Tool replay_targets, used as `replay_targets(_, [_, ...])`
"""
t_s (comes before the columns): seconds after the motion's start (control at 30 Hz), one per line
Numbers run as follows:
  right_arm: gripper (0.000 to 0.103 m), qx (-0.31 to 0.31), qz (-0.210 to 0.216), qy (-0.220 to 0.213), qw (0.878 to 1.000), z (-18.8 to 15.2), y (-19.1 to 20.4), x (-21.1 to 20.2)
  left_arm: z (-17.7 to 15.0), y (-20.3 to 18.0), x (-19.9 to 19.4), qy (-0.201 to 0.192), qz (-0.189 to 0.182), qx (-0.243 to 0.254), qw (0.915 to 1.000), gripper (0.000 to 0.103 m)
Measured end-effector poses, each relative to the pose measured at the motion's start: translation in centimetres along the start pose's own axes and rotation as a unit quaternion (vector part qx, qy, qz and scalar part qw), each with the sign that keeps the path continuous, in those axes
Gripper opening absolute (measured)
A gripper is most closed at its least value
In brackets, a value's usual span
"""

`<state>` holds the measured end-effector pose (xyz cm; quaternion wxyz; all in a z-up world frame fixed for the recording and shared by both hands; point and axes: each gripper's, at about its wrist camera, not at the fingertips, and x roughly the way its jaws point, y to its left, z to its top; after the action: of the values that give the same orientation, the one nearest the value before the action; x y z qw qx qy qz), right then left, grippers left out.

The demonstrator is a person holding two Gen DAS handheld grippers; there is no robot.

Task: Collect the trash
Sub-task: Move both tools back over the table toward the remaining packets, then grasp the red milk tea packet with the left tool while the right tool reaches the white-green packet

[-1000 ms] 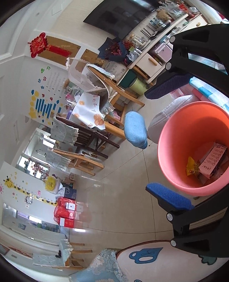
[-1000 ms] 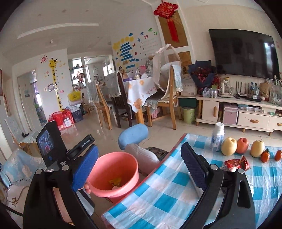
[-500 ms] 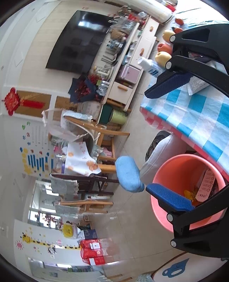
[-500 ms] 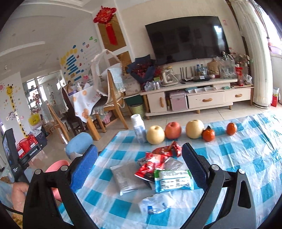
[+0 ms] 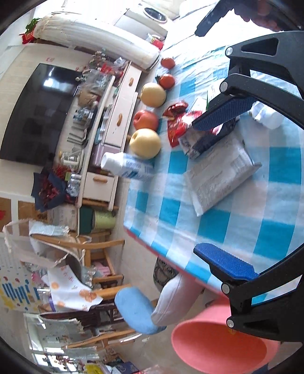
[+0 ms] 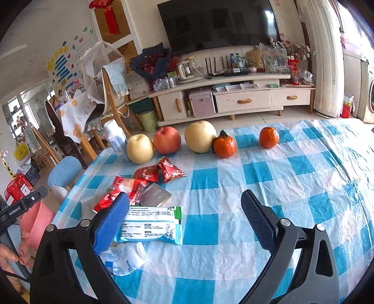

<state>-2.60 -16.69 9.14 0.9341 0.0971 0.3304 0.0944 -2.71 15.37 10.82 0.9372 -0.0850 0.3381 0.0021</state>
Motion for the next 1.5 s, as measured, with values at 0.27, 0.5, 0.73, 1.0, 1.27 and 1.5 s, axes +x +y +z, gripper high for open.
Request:
replay_targets(0.27, [0.097,-0.002,0.056,0.094,0.994,-1.3,-0.9,4.3,0.0,-7.7,5.4,0.062,-0.035,0.086,0.9938,0.096])
replay_targets(0.5, [0.097,-0.029,0.109,0.140,0.984,-2.0,0.3,5.2,0.7,-12.1,10.7,0.130,-0.005,0.159,0.9788,0.096])
replay_targets(0.73, [0.097,-0.049,0.121,0.168,0.977,-2.6,0.9,6.1,1.2,-14.6,14.1,0.174,0.046,0.212,0.9605,0.096])
replay_targets(1.0, [0.097,-0.061,0.117,0.177,0.975,-2.8,1.2,6.9,0.7,-15.1,16.5,0.205,0.076,0.222,0.9501,0.072])
replay_targets(1.27, [0.097,-0.069,0.119,0.180,0.974,-3.0,1.6,7.5,0.3,-15.0,16.1,0.195,0.062,0.209,0.9563,0.055])
replay_targets(1.5, [0.097,-0.080,0.124,0.191,0.970,-3.6,2.3,8.4,0.4,-12.8,14.3,0.179,0.053,0.166,0.9683,0.048])
